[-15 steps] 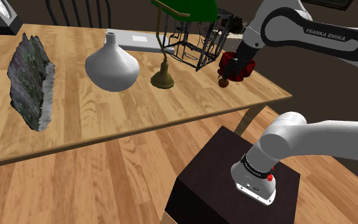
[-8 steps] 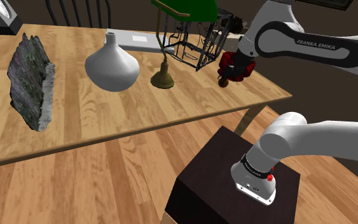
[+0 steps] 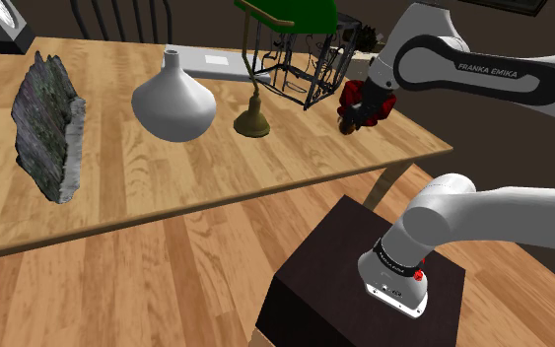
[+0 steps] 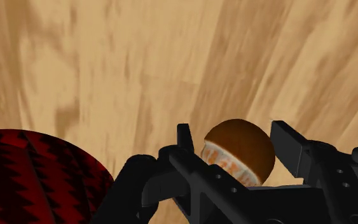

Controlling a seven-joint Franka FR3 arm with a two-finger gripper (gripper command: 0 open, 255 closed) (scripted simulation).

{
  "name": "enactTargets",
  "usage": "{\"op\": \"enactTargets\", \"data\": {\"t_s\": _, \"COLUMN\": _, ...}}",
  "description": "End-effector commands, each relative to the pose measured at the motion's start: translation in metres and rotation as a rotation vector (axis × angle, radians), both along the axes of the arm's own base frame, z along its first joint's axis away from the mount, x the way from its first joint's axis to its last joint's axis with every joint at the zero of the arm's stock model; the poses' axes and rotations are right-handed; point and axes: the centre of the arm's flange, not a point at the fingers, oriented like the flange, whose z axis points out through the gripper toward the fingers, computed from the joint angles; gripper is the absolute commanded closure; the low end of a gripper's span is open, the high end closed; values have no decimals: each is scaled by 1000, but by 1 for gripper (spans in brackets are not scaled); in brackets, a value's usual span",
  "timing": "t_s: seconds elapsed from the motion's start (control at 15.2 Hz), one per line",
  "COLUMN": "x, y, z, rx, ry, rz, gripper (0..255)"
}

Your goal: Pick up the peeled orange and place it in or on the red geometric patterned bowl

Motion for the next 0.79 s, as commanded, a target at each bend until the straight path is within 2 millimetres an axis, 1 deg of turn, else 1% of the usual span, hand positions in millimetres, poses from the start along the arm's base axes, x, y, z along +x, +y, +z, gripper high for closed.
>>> {"op": "enactTargets", "data": {"t_s": 0.0, "x": 0, "y": 0, "z": 0, "rx": 0, "ry": 0, "rz": 0, "gripper": 255}}
{"op": "enactTargets", "data": {"t_s": 0.53, "x": 0, "y": 0, "z": 0, "rx": 0, "ry": 0, "rz": 0, "gripper": 255}}
{"op": "enactTargets", "data": {"t_s": 0.73, "x": 0, "y": 0, "z": 16, "rx": 0, "ry": 0, "rz": 0, "gripper": 255}}
